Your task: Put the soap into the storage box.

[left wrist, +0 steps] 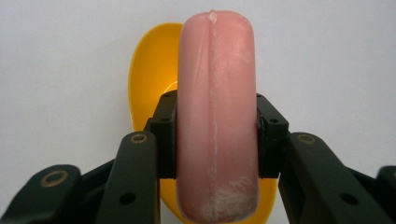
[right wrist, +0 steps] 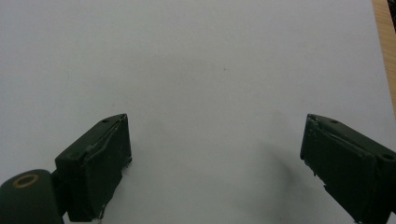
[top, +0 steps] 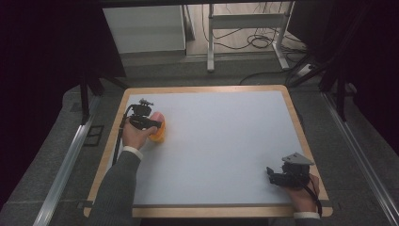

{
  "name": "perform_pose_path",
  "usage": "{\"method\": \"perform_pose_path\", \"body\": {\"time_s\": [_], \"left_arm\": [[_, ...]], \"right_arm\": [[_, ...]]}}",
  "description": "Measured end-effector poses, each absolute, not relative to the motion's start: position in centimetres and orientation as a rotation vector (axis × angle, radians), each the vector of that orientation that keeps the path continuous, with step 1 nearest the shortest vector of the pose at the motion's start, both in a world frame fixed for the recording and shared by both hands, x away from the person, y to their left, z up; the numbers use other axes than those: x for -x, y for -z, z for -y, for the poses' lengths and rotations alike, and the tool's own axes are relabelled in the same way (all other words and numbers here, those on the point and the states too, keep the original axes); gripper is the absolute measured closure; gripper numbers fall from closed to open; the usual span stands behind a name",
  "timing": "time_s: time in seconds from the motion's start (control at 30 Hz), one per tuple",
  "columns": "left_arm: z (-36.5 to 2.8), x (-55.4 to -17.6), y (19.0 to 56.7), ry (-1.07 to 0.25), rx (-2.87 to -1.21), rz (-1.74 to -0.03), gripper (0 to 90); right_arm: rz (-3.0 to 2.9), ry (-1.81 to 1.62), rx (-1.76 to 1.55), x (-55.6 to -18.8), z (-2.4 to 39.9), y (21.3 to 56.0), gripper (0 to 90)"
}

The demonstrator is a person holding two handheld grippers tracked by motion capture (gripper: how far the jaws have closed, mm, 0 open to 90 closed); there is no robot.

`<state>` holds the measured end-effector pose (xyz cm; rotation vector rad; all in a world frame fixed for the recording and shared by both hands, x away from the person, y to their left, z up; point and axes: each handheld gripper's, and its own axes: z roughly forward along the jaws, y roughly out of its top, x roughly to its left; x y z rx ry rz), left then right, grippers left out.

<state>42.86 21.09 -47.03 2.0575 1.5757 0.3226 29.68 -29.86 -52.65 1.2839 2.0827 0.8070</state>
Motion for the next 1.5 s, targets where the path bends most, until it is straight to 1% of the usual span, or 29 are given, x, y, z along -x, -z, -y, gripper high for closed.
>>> {"method": "perform_pose_path", "body": {"time_s": [0.37,0.47,0.57,0.67,0.7,0.8,1.13,1.2,1.33,1.5], "left_arm": [[-21.3,-42.8,48.4,-0.312,-2.081,-1.590,60.1],[-21.2,-42.6,48.3,-0.316,-2.069,-1.566,58.7],[-21.0,-42.3,47.3,-0.347,-2.049,-1.552,41.2],[-21.0,-42.0,46.7,-0.372,-2.034,-1.547,30.5],[-21.2,-41.5,46.2,-0.386,-2.025,-1.525,28.1],[-21.4,-40.9,45.6,-0.403,-2.014,-1.489,24.9],[-20.2,-38.8,44.1,-0.411,-2.029,-1.366,23.3],[-19.5,-37.8,43.8,-0.409,-2.049,-1.312,23.3],[-18.4,-36.2,43.6,-0.367,-2.058,-1.224,23.3],[-17.3,-34.1,44.2,-0.339,-2.074,-1.118,23.6]], "right_arm": [[-2.085,-0.806,-1.283,-29.7,29.8,52.7,8.2],[-2.086,-0.808,-1.284,-29.8,29.9,52.8,8.1],[-2.085,-0.804,-1.284,-29.7,29.8,52.7,8.2],[-2.084,-0.805,-1.282,-29.7,29.8,52.7,8.2],[-2.084,-0.805,-1.282,-29.7,29.8,52.7,8.2],[-2.084,-0.805,-1.279,-29.7,29.8,52.8,8.2],[-2.083,-0.803,-1.279,-29.7,29.7,52.8,8.2],[-2.083,-0.802,-1.279,-29.7,29.7,52.8,8.1],[-2.085,-0.802,-1.278,-29.7,29.7,52.7,8.2],[-2.086,-0.811,-1.277,-29.7,29.7,52.7,8.2]]}}
